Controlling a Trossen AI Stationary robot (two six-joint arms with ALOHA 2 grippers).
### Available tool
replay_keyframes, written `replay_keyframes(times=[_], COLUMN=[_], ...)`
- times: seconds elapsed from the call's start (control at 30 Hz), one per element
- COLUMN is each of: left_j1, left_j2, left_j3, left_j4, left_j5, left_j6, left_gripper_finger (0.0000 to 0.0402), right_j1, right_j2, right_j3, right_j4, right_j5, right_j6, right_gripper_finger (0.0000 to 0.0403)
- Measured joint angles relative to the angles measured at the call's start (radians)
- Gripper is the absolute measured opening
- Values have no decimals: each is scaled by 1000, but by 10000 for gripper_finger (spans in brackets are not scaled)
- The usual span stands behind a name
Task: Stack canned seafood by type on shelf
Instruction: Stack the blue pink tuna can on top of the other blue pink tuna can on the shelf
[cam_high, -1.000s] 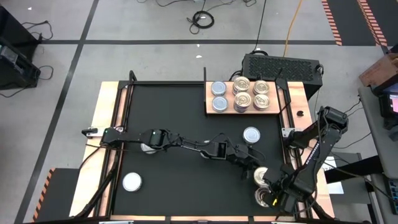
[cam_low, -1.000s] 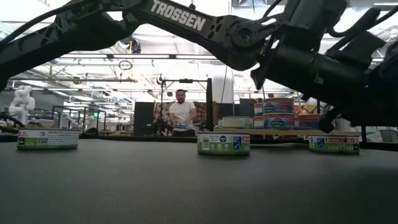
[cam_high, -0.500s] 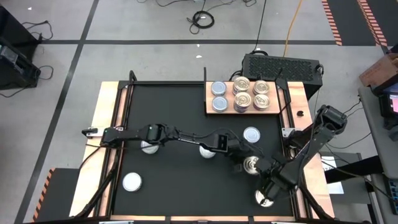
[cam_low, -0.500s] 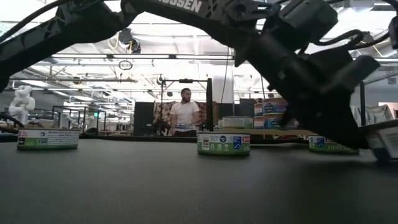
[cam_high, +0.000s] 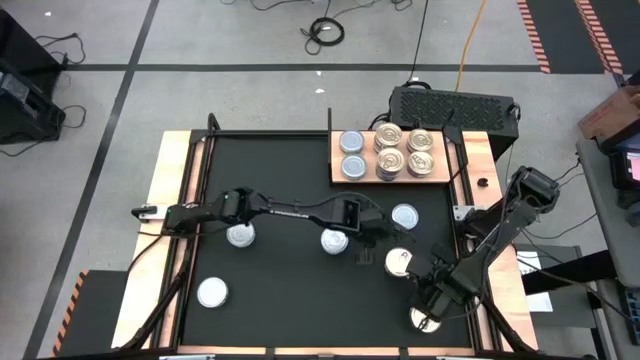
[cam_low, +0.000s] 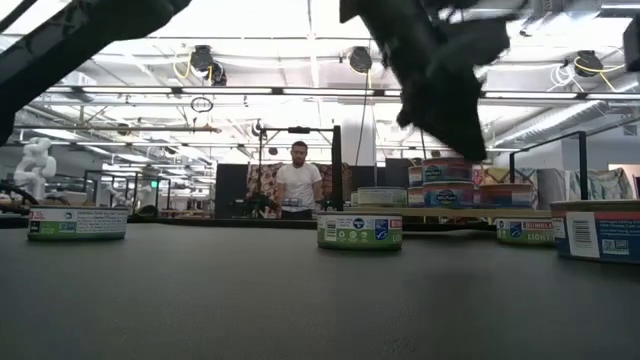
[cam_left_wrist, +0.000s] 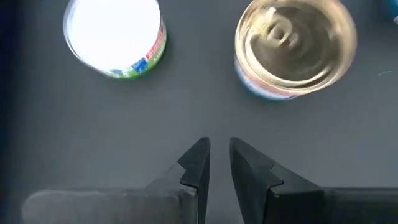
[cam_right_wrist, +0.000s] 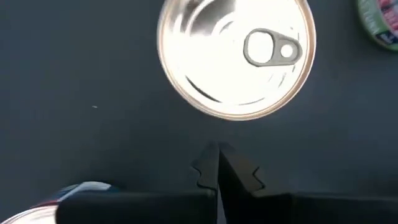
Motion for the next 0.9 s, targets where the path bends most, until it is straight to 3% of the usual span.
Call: replay_keyframes(times=[0.1,0.2,0.27,0.6,0.9], left_j1=[20,40,44,39,1], left_j2=[-23,-10,0,19,64], left_j3=[0,-2,-3,-3,-4], left_j4=[42,169,231,193,212], left_j5=[87,251,299,265,273], left_j6=[-55,-194,-292,-388,-429], left_gripper_finger=[66,66,66,66,68], right_j1=[59,136,187,366,393], right_j2=[-28,-46,-52,-52,-52], right_j3=[3,3,3,4,4], right_j4=[-5,-9,-9,-30,-40], right_j5=[86,182,234,455,420], right_j6=[44,117,166,317,371], right_gripper_finger=[0,0,0,0,0])
